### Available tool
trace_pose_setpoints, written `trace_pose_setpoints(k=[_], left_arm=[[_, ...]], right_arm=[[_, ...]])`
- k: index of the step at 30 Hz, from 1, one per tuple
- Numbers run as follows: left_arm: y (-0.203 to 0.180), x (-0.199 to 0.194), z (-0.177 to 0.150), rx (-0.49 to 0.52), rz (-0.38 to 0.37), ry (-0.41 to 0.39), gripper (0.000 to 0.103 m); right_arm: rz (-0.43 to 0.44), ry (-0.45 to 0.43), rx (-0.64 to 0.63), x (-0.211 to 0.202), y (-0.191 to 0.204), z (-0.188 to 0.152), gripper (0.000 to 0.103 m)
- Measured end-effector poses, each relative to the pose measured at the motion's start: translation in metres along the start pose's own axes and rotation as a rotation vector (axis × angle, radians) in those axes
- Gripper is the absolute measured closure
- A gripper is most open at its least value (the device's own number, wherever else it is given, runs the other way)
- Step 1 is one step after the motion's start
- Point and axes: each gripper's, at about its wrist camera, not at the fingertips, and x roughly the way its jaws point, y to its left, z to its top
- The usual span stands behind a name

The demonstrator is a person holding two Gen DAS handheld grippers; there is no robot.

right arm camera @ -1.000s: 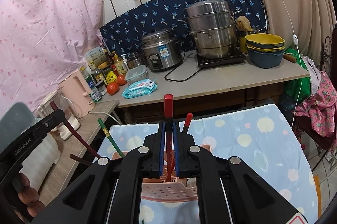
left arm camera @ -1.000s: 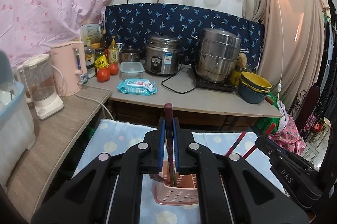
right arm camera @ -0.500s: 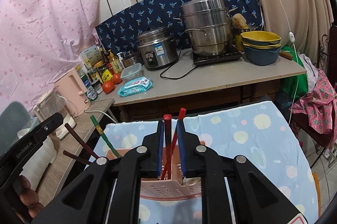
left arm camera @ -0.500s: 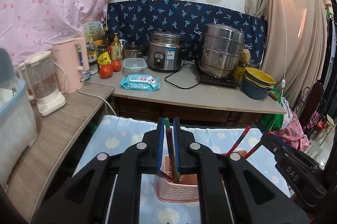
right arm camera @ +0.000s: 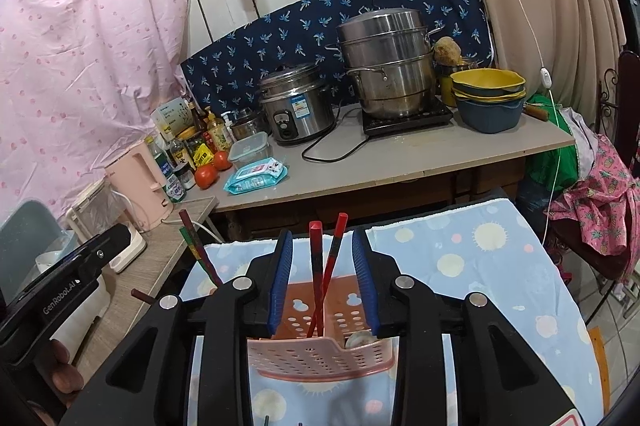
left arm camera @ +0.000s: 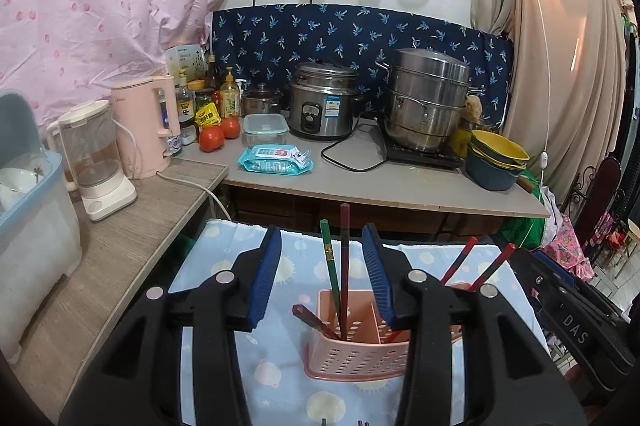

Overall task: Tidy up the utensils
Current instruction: 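Open the left tool over the basket while the right tool releases its chopstick into it, then withdraw both open tools and lower them to the remaining utensils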

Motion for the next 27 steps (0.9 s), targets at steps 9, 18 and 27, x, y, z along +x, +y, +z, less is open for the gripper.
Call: trace_pose_setpoints(k=[9, 18, 27], left_arm=[[-0.001, -0.02, -0.004, 0.004, -0.001, -0.009, 0.063], [0.01, -0.049, -0.024, 0.005, 0.002, 0.0, 0.063], [0.027, -0.073, -0.057, -0.003, 0.006, 0.046, 0.063]], right_arm=[[0.006, -0.017, -0.008, -0.022, 0.004, -0.003, 0.072], [0.002, -0.003, -0.021, -0.051, 0.004, -0.022, 0.072], [-0.004, 0.038, -0.065, -0.08, 0.009, -0.06, 0.072]])
